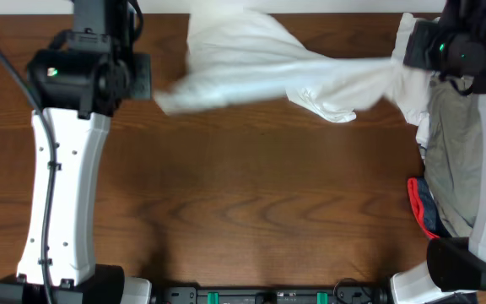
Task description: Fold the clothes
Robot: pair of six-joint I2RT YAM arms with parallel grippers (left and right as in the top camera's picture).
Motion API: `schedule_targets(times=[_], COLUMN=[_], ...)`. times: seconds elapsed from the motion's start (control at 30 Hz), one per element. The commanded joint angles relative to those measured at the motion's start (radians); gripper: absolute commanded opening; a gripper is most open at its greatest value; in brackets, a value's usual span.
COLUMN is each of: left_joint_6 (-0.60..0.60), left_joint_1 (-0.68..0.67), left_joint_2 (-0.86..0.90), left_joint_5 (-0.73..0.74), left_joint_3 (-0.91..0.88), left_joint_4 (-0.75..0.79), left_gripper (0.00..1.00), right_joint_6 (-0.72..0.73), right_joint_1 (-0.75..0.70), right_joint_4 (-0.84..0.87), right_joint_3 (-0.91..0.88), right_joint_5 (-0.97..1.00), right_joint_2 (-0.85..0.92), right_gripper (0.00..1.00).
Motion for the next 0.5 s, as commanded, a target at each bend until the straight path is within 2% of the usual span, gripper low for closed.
schedule_targets(times=[0.0,0.13,0.23,0.33,0.47], left_joint_6=[-0.02,-0.045,-0.055,-0.054,-0.03], left_joint_1=[0.005,0.023,0.029,0.029,0.026], left_joint_2=[-0.006,-0.006,-0.006,-0.006,-0.006], left_joint_5=[-0.042,-0.064,-0.054,0.029,0.224], left_joint_3=[-0.076,-0.164,-0.198,-0.201,-0.201], left_joint_4=[-0.026,-0.009,0.01,0.017,0.029], left_gripper=[0.06,0.06,0.06,0.06,0.06], right_joint_6=[0.004,0.016,0.014,0.014,0.015], right_joint_1=[0.006,0.005,0.005,0.007,0.009], right_joint_4=[-0.09,-0.188,-0.192,-0.188,-0.184], right_joint_3=[-0.019,-0.061,-0.074,-0.073,-0.073], right_joint_5=[0.045,0.163,0.165,0.16,0.16], right_joint_2=[-0.01,-0.01,-0.01,-0.01,-0.01], right_gripper=[0.01,0.01,0.01,0.01,0.01])
